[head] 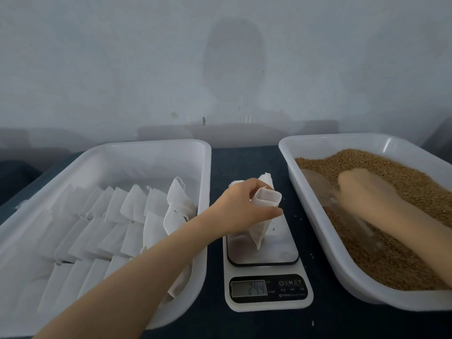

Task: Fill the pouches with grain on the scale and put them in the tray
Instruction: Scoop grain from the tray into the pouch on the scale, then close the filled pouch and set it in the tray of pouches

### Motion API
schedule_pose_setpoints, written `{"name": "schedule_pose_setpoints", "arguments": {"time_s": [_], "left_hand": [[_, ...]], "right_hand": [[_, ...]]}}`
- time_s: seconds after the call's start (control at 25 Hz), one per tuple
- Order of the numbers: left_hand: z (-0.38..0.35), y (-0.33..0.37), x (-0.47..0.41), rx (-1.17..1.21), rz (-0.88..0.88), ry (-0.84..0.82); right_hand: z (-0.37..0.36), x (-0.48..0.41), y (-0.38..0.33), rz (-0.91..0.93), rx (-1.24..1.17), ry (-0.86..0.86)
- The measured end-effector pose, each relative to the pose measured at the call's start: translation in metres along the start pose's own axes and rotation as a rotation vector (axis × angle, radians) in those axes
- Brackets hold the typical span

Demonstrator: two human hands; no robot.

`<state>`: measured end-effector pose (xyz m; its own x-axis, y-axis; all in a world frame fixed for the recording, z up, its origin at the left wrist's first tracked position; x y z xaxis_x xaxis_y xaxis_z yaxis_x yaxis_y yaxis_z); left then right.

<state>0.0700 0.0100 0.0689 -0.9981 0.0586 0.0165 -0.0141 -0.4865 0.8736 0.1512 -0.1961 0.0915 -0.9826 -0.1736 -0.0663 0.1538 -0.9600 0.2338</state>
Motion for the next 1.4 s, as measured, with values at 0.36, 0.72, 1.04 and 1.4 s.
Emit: {"name": "schedule_pose_setpoints", "arguments": {"time_s": [0.36, 0.72, 1.04, 1.4], "left_hand": [[0.002, 0.005, 0.0, -0.077, -0.035, -0.004], [0.016, -0.003, 0.003, 0.101, 0.079, -0.029], [0.035, 0.005, 0.008, -0.192, -0.074, 0.217], [0.034, 0.003, 0.012, -0.371, -0.036, 0.151]], "right_hand": [[0.052, 0.062, -0.086, 0.633, -0.517, -0.158], [0.037, 0.035, -0.075, 0.603, -0.706, 0.104], [0.033, 0.034, -0.065, 0.524, -0.911, 0.305], [0.02, 0.032, -0.071, 0.538, -0.848, 0.167]]}}
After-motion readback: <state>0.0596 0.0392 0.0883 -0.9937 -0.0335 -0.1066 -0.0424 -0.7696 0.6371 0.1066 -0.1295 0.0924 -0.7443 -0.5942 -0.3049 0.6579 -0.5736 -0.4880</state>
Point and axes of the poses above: each hand's wrist, its own x-axis away from the middle knuckle, its own z-axis out of the back of the hand, y = z × x, the point moved 5 cm from there along -x, towards the middle knuckle, and after that the axes turned 7 degrees about x, right-handed, at the moved point
